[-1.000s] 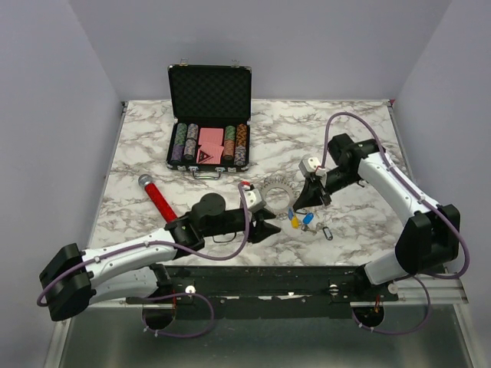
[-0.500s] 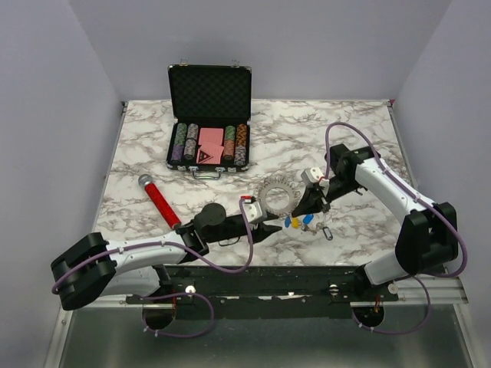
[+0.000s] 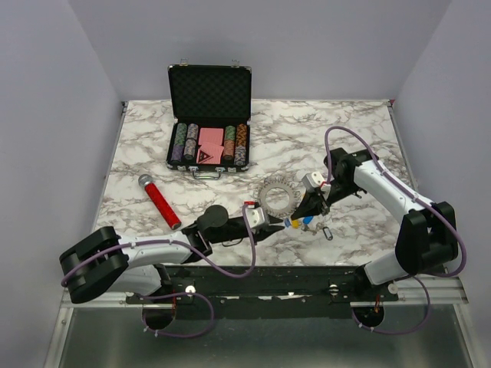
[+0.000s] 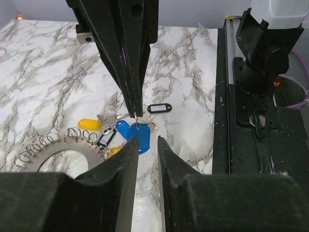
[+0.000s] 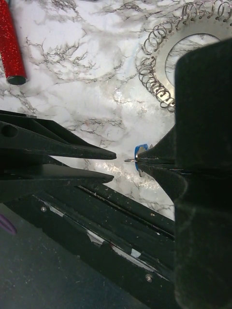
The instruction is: Put the keys on the keyring
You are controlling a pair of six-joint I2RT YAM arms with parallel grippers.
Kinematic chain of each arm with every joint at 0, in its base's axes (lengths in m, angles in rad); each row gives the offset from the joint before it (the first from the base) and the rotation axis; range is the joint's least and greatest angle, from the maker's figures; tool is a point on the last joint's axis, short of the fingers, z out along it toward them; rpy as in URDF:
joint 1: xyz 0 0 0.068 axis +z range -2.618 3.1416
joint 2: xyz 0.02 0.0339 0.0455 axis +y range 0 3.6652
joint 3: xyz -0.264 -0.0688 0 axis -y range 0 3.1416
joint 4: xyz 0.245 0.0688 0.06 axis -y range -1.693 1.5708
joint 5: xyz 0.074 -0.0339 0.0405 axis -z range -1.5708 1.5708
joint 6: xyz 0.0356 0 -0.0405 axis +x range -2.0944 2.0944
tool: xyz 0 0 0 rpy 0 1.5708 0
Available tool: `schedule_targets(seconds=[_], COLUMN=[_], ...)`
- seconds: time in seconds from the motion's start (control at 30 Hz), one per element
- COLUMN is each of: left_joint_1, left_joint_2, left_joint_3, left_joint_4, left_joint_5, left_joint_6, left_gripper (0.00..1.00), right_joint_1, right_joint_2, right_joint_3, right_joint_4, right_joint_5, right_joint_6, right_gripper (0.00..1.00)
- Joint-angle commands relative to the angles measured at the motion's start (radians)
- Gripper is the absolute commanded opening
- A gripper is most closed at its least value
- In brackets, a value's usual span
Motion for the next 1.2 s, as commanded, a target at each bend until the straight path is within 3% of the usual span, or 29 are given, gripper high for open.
schedule_targets(seconds=[0.0, 0.77, 0.97, 1.17], left_joint_1=[-0.006, -0.026, -0.029, -0.028], left_joint_2=[0.023, 0.065, 0.071, 0.075], left_joint_3=[0.029, 0.091, 0.106, 0.106], left_joint_4=[0.025, -0.054, -0.074, -0.078], left_joint_5=[0.032, -0.074, -0.08, -0.08], left_joint_6=[-0.005, 0.024, 0.032, 0.029], left_gripper=[0.29, 0.26, 0.18, 0.16], right_joint_1=[0.01, 0.011, 0.011, 0.011], right_joint_2=[-0.009, -0.001, -0.001, -0.001], right_joint_3=[-0.011, -0.017, -0.019, -0.019], right_joint_4=[-0.084, -0.084, -0.084, -0.082], right_joint_5=[-0.044, -0.05, -0.05, -0.052], right_joint_6=[-0.032, -0.027, -0.027, -0.027], right_gripper=[0.01, 0.04, 0.04, 0.05])
